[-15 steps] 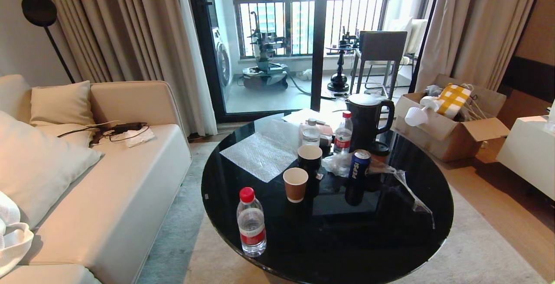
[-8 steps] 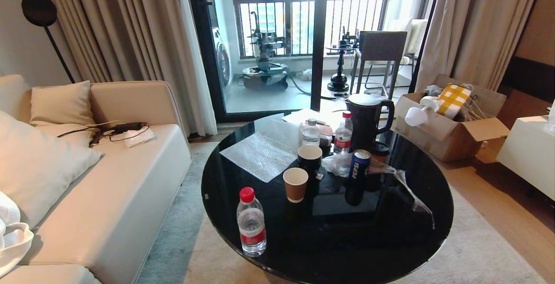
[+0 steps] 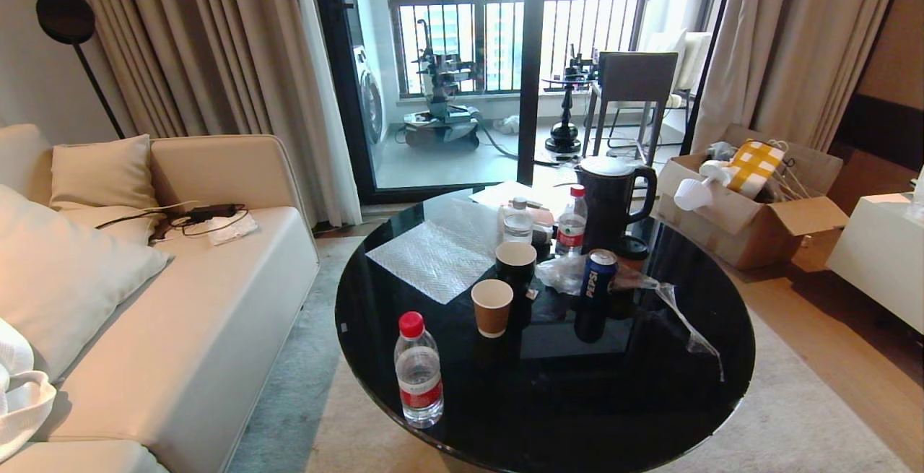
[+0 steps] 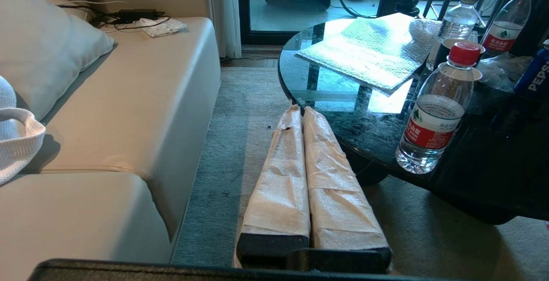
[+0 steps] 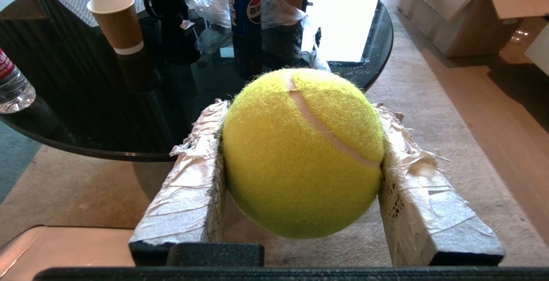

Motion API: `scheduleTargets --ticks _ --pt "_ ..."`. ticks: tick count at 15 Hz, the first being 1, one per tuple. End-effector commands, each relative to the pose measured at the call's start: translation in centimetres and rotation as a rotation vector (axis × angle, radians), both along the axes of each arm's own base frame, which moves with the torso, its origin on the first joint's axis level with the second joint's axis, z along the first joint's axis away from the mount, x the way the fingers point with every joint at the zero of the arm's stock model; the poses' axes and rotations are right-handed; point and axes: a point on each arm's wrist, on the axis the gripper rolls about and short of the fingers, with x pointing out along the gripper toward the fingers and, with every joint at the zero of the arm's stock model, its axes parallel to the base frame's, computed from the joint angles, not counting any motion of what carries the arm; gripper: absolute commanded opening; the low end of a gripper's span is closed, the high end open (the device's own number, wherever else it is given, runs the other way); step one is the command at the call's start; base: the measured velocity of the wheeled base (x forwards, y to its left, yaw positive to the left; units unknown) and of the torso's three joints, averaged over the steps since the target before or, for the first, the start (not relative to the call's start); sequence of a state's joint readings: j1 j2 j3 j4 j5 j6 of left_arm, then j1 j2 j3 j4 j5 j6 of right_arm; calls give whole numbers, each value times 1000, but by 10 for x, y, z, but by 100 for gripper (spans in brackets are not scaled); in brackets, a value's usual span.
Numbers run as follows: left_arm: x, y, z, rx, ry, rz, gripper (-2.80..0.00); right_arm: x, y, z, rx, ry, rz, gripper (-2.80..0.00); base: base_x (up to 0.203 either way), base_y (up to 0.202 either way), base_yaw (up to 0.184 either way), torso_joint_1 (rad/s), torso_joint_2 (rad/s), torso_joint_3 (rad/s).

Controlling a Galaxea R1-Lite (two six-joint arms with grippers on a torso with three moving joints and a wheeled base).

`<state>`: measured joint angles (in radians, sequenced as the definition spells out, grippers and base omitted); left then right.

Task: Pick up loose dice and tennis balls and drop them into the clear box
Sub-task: Put the ball in the box

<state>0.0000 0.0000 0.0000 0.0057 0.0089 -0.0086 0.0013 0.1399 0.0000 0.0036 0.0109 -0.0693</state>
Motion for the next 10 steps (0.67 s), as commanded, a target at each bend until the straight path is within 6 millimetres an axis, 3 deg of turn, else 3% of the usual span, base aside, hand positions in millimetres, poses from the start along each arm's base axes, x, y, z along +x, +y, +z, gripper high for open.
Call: scheduleTargets --ticks 1,10 --pt "0 0 0 -1 0 0 -280 1 0 -1 -1 10 0 -280 0 0 0 0 0 0" --pt "0 0 0 -1 0 0 -280 1 0 -1 -1 11 0 -280 0 0 0 0 0 0"
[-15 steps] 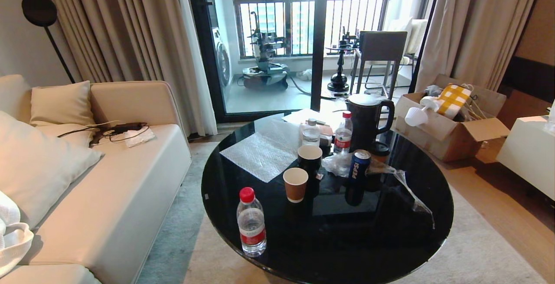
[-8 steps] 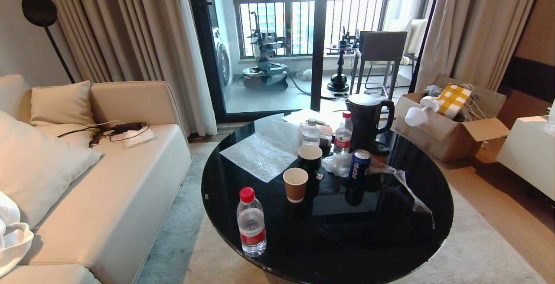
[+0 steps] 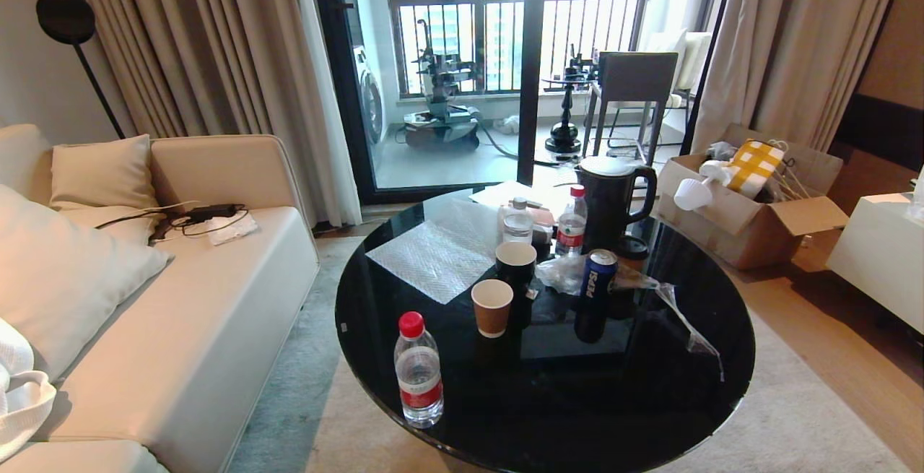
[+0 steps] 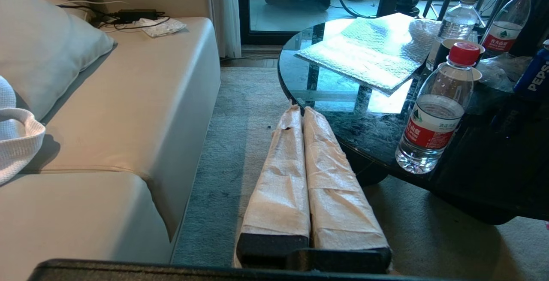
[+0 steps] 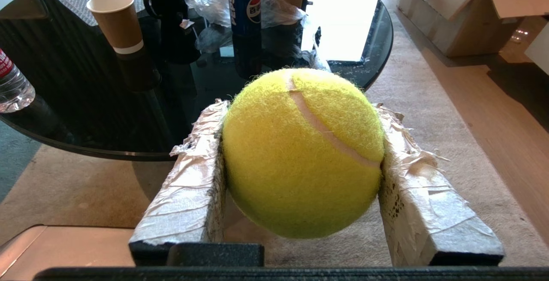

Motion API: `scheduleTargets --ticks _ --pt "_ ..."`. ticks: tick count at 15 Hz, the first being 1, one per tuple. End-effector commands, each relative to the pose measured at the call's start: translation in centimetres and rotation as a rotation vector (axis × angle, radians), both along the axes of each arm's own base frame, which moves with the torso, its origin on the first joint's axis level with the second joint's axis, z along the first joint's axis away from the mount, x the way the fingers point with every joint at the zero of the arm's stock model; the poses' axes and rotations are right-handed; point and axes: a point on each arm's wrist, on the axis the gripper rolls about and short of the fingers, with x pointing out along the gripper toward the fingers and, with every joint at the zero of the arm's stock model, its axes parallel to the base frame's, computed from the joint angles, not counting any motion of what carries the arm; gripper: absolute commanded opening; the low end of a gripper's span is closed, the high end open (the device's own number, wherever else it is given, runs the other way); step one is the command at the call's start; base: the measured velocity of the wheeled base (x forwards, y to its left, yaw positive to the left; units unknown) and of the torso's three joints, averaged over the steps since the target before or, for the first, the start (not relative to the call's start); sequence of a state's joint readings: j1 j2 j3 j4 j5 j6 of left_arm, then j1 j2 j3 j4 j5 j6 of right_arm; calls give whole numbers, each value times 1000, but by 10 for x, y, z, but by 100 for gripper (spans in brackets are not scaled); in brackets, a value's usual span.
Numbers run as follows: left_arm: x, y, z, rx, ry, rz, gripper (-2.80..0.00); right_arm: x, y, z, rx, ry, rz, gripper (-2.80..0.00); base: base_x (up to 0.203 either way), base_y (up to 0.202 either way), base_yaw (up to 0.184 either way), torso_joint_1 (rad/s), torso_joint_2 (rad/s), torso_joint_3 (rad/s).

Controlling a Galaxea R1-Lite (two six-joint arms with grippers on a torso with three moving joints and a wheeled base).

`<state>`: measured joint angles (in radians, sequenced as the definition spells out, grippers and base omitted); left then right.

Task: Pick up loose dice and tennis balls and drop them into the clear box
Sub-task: Put the ball in the box

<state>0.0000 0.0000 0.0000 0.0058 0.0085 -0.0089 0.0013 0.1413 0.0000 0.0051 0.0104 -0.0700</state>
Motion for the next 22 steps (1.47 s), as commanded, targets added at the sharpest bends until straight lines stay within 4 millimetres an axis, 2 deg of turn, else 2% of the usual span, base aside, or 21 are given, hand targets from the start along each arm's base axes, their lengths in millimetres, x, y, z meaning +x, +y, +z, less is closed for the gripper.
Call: scheduleTargets --ticks 1,22 --pt "0 0 0 0 0 1 -280 1 0 -1 -1 9 1 -280 0 0 0 0 0 0" --pt "0 0 0 6 -1 2 -280 1 0 -1 -1 9 1 -280 0 0 0 0 0 0"
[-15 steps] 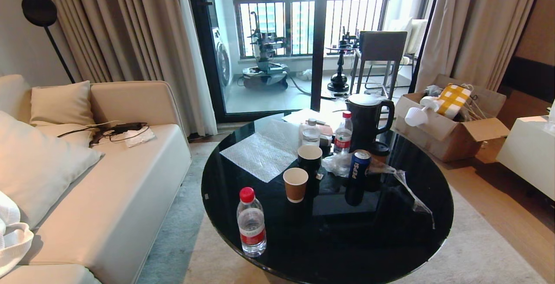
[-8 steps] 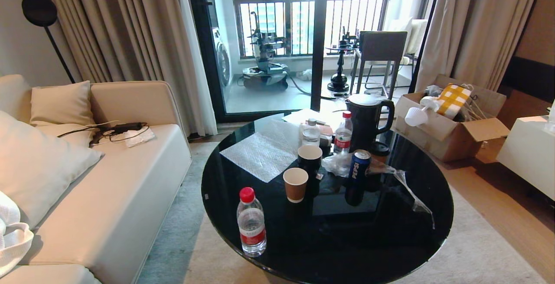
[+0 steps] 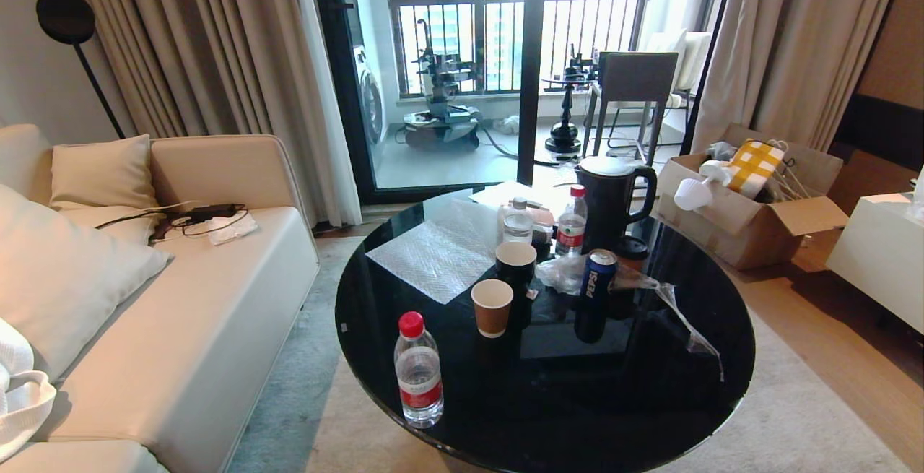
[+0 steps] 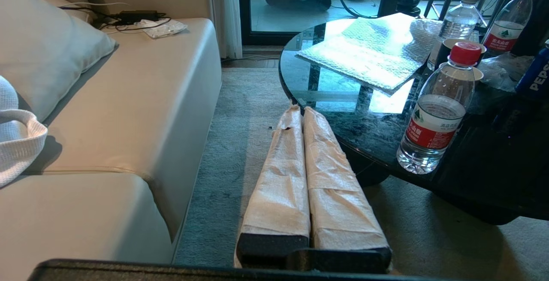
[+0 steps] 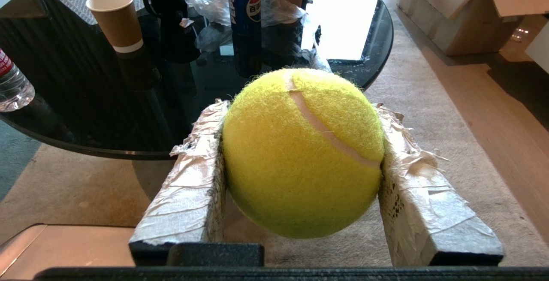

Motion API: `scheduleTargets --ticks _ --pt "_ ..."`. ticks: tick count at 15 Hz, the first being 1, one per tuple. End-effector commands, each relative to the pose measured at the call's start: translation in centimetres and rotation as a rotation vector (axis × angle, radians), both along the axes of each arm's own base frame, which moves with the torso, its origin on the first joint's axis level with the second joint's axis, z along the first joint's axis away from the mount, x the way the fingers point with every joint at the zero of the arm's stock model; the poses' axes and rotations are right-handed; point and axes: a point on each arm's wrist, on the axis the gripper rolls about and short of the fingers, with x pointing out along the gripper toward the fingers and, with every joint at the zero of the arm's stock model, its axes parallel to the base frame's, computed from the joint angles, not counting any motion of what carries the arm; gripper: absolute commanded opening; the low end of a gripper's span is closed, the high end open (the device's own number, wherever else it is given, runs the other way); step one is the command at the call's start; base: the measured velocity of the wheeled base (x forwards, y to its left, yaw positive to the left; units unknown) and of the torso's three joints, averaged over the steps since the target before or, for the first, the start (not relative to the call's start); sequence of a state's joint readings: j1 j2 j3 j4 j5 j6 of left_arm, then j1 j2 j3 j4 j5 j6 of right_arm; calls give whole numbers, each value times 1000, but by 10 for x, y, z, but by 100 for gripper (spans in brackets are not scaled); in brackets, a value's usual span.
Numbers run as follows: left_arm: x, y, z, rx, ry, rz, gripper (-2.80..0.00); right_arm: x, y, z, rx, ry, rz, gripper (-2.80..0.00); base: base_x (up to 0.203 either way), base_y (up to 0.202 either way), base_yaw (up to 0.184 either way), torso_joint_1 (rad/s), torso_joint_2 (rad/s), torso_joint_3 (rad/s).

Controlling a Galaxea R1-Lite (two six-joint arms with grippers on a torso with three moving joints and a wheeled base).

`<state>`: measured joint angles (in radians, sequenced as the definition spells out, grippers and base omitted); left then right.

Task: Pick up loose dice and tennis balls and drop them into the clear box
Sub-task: Put the ball in the box

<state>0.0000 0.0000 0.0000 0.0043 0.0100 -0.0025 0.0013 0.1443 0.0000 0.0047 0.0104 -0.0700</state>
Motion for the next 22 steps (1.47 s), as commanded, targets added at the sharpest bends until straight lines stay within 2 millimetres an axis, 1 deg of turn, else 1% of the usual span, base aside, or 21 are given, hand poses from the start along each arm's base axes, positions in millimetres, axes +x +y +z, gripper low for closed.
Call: scheduleTargets --ticks 1,3,5,22 --pt "0 0 0 -1 0 1 -280 0 0 -1 -1 6 1 -280 0 0 0 0 0 0" --pt "0 0 0 -4 2 -1 -280 0 0 -1 0 6 1 -280 0 0 0 0 0 0" --pt "0 0 0 -4 0 -1 -280 0 0 -1 -1 6 1 -280 -105 0 2 0 3 0" --pt "0 0 0 -5 2 -1 -280 0 0 -1 -1 6 1 -280 -183 0 -1 2 3 2"
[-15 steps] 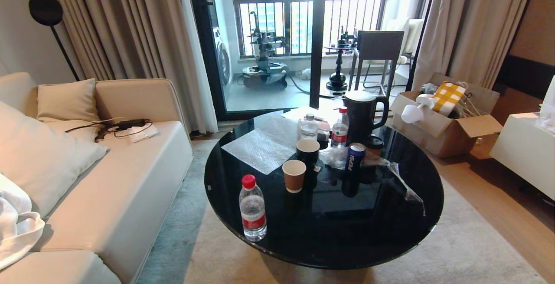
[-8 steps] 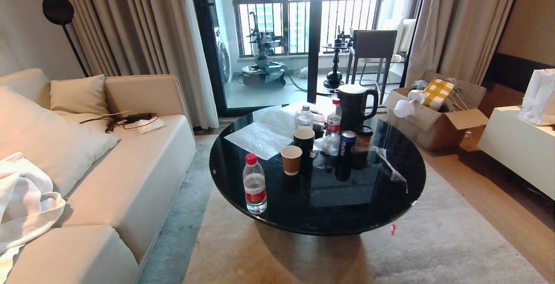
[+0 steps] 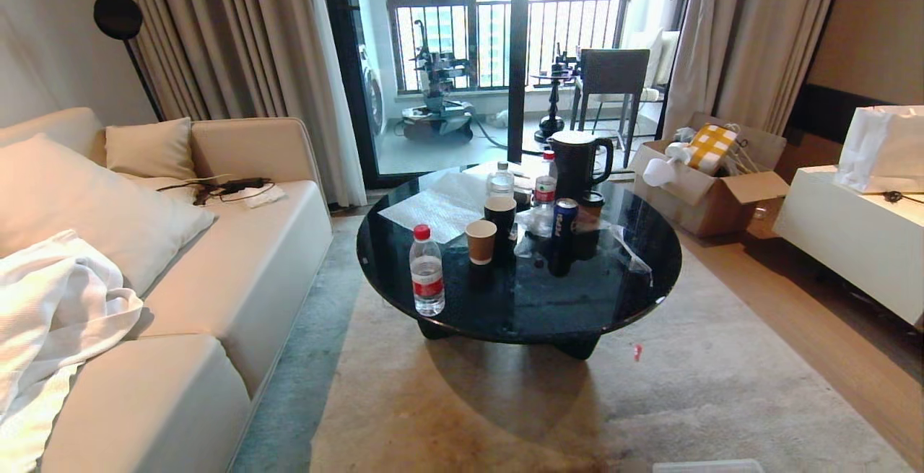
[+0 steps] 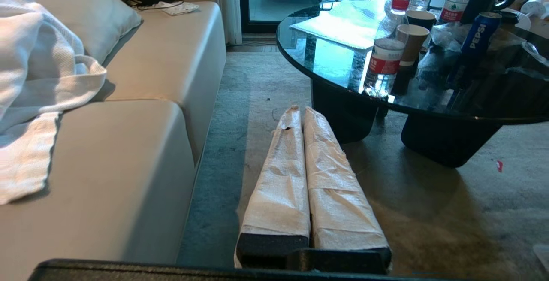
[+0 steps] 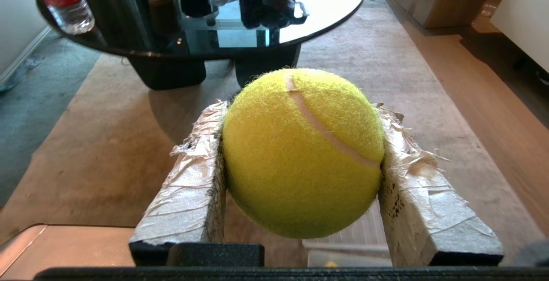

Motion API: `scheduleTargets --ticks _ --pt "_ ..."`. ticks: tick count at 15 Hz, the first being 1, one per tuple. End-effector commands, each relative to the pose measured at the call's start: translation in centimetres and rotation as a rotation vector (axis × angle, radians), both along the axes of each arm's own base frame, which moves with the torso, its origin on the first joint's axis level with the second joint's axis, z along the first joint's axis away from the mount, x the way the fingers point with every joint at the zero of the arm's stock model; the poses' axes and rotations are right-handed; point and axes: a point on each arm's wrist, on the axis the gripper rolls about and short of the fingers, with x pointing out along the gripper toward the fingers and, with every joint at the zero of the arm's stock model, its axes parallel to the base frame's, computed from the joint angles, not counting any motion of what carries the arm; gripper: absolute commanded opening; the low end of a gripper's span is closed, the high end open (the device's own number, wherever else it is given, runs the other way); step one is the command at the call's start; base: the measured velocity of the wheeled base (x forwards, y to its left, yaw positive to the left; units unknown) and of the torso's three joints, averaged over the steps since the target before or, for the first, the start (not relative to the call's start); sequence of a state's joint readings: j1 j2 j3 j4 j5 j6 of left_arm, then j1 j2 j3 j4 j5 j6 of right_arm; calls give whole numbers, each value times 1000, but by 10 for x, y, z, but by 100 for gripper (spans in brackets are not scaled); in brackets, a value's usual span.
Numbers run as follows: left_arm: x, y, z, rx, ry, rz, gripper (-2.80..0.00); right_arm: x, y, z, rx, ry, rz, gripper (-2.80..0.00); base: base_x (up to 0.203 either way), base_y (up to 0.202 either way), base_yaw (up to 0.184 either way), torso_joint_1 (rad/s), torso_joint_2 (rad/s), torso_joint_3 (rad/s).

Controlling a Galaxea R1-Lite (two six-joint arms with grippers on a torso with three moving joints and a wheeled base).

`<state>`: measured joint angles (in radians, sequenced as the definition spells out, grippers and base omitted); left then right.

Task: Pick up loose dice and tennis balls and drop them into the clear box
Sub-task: Put the ball in the box

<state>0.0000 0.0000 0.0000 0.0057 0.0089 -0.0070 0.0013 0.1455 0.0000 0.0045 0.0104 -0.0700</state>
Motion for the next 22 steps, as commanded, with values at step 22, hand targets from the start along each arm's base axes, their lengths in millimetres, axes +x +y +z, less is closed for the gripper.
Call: scheduleTargets --ticks 22 --pt "0 0 0 -1 0 0 -280 0 0 -1 9 5 -1 -280 -58 3 -40 0 0 1"
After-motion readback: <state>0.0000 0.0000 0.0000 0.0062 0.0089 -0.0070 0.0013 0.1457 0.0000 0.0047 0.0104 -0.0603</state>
